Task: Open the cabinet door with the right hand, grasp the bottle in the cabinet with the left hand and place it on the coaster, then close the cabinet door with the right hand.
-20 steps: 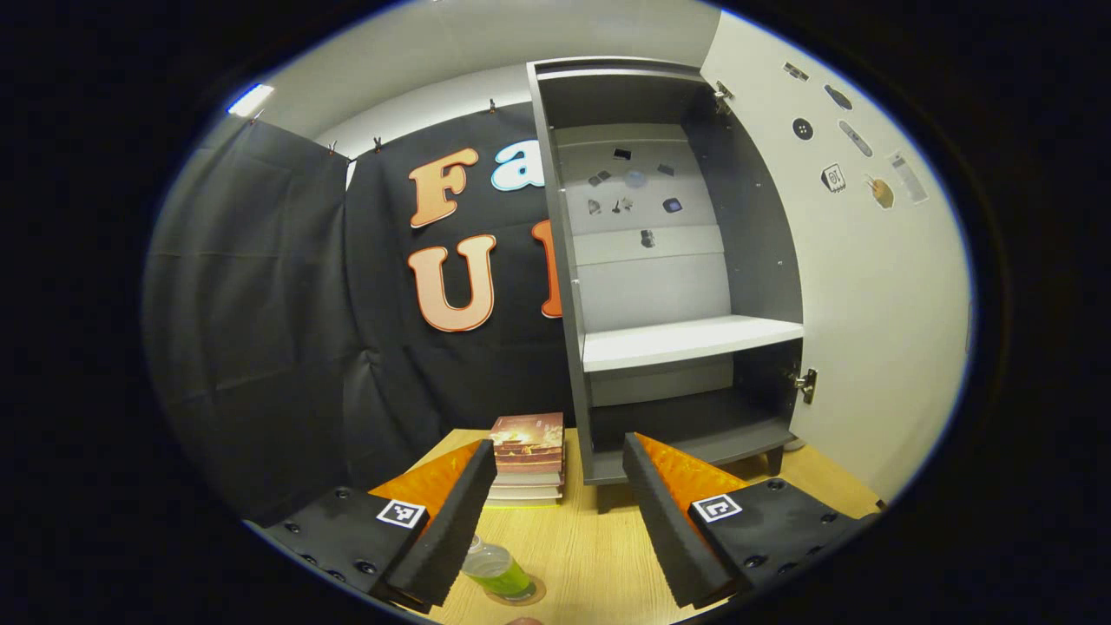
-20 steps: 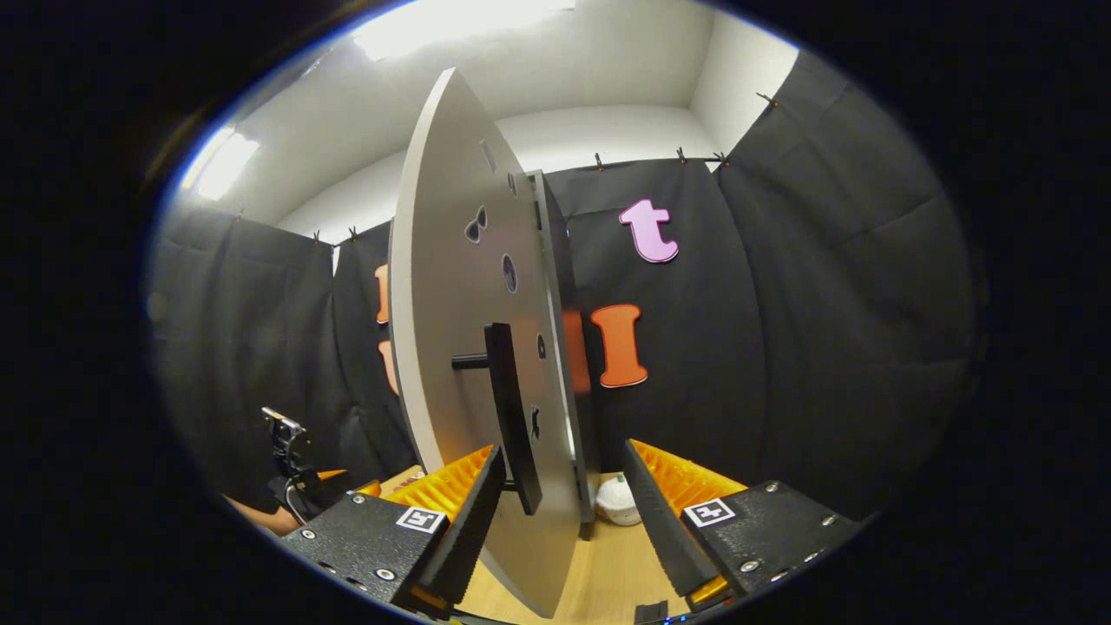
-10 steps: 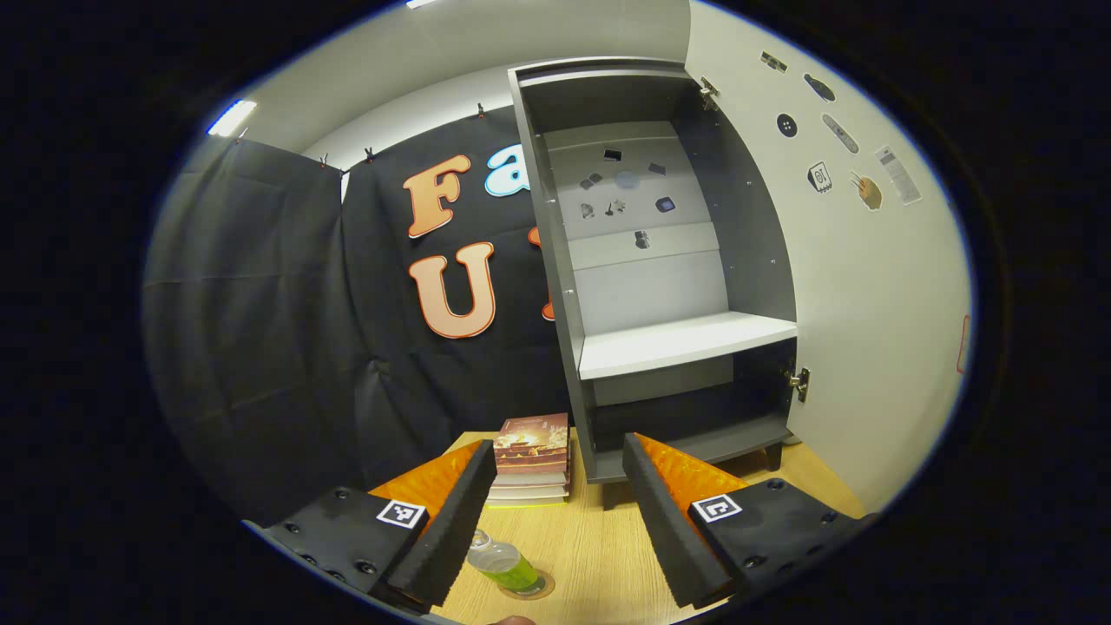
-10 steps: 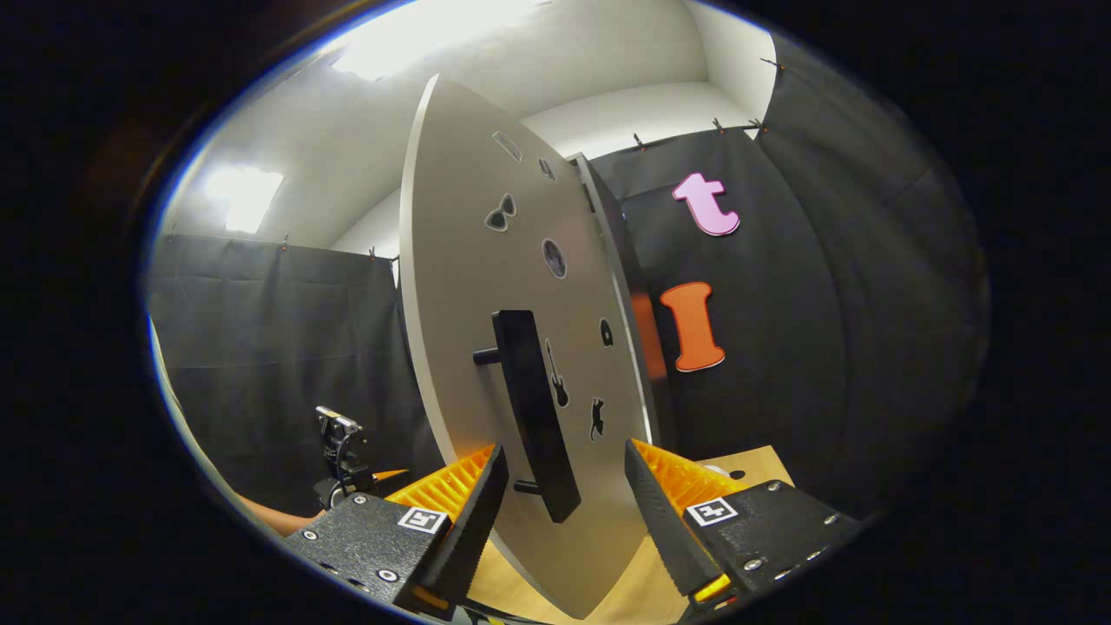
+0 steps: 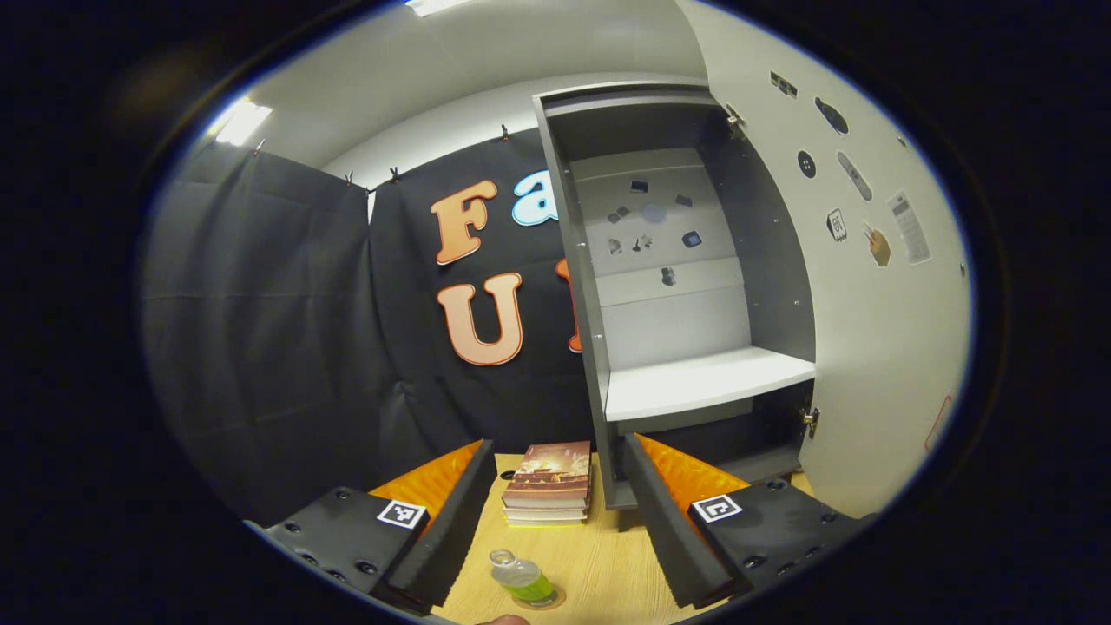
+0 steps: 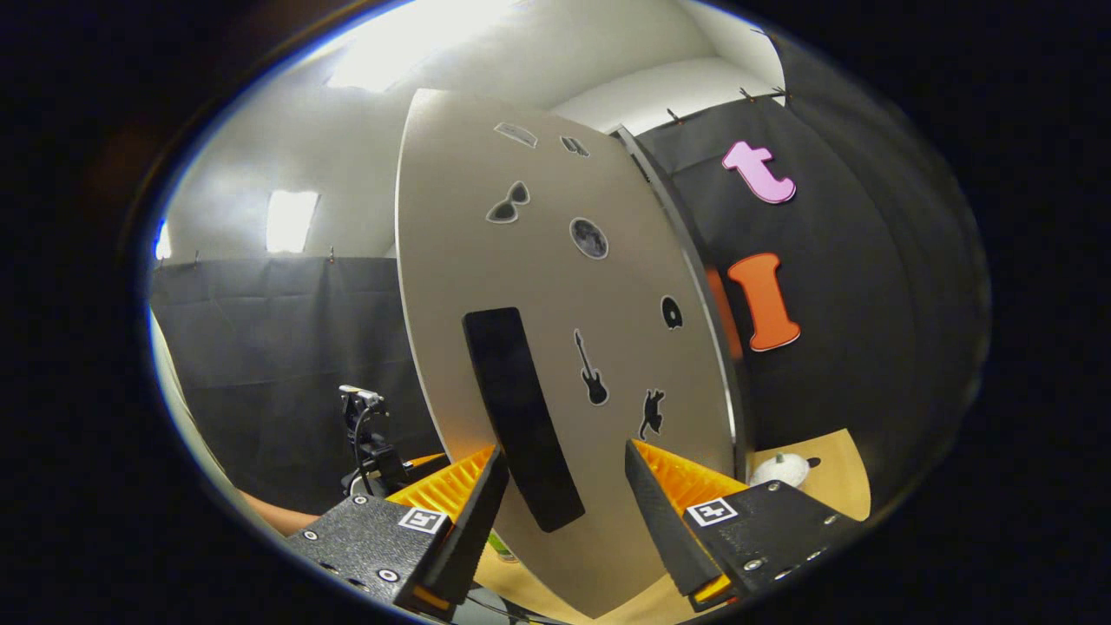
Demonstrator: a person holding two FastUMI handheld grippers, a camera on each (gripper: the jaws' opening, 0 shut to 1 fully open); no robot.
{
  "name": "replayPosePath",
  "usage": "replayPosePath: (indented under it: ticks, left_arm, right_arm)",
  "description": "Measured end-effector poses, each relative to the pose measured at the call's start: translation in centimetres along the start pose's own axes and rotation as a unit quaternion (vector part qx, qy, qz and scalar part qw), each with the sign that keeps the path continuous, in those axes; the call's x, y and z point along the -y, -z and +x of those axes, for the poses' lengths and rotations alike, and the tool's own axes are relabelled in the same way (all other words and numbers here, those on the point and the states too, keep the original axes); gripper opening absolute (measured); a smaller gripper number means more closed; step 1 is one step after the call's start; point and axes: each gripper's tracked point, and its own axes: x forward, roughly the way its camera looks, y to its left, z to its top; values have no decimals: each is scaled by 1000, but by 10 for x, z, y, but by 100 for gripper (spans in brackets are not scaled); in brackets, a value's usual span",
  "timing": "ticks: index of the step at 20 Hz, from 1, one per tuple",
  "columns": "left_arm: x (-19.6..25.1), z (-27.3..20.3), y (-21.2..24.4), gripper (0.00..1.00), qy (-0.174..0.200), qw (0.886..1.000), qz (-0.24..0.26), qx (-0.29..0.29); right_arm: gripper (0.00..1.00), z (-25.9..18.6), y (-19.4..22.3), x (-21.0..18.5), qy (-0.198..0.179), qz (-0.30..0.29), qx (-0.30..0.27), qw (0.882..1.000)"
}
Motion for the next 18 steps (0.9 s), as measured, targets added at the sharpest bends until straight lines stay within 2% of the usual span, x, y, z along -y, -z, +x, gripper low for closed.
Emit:
replayPosePath:
  ticks: [2, 4, 7, 10, 12, 16, 18]
  left_arm:
    - [-6, 8, -13, 93, 10, 1000, -11, 14]
    - [-14, 20, -22, 95, 20, 999, -16, 25]
    - [-30, 35, -32, 93, 29, 998, -22, 41]
    - [-41, 46, -31, 96, 32, 998, -33, 45]
    - [-52, 54, -26, 96, 22, 998, -26, 44]
    - [-69, 66, -16, 94, 10, 998, -44, 36]
    - [-77, 71, -14, 96, 4, 998, -50, 36]
  right_arm:
    - [85, 4, 11, -2, -5, -13, 2, 1000]
    - [85, 10, 19, -2, 1, -22, 12, 1000]
    - [85, 7, 24, -5, -4, -16, 17, 1000]
    - [85, 9, 30, -7, -11, -9, 8, 1000]
    - [85, 10, 27, -7, -15, -7, 10, 1000]
    - [86, 10, 25, -9, -29, -5, 5, 1000]
    - [86, 14, 28, -11, -36, -9, 1, 999]
